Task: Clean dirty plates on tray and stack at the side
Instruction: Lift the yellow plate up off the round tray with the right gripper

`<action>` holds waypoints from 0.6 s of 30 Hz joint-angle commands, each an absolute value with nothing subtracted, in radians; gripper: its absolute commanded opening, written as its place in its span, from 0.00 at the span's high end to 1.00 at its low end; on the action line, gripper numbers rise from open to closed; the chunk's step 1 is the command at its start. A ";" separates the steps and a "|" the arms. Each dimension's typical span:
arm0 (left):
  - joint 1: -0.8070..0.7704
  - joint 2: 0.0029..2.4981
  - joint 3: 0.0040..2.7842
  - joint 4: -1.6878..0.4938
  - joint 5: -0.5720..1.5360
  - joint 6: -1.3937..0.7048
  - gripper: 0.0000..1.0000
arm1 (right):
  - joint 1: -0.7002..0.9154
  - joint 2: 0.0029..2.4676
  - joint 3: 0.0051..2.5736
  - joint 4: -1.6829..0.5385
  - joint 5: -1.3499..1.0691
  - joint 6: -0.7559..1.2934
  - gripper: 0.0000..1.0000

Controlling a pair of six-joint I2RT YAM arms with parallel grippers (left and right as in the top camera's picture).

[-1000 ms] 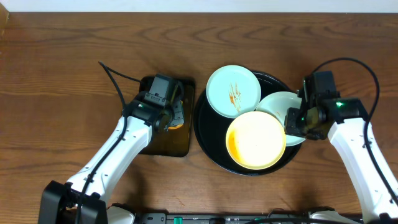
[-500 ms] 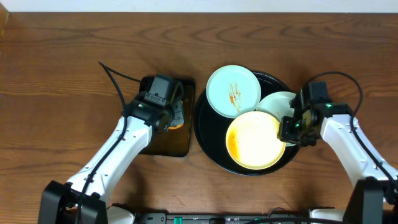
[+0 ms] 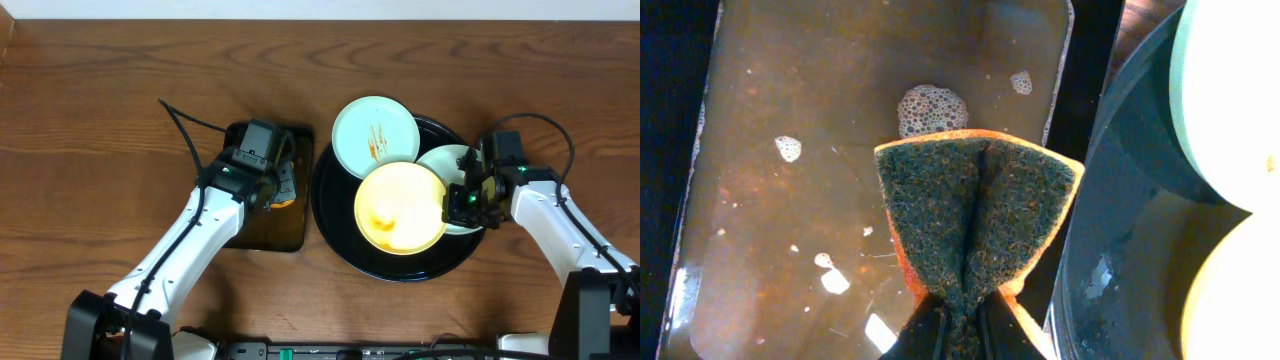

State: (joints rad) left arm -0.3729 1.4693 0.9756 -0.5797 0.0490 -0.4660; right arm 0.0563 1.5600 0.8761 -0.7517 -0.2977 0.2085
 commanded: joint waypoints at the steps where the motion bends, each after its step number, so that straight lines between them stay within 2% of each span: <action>1: -0.369 1.450 0.973 -0.583 0.037 -0.449 0.92 | 0.047 1.510 0.924 -0.748 -0.348 0.121 0.99; 6: -0.369 1.450 0.973 -0.583 0.036 -0.449 0.92 | 0.048 1.419 0.972 -0.747 -0.300 0.079 0.99; 12: -0.369 1.450 0.973 -0.583 0.036 -0.449 0.92 | 0.081 1.320 0.983 -0.780 -0.086 0.069 0.99; 18: -0.369 1.450 0.973 -0.583 0.037 -0.449 0.92 | 0.186 1.252 0.994 -0.789 0.147 0.060 0.99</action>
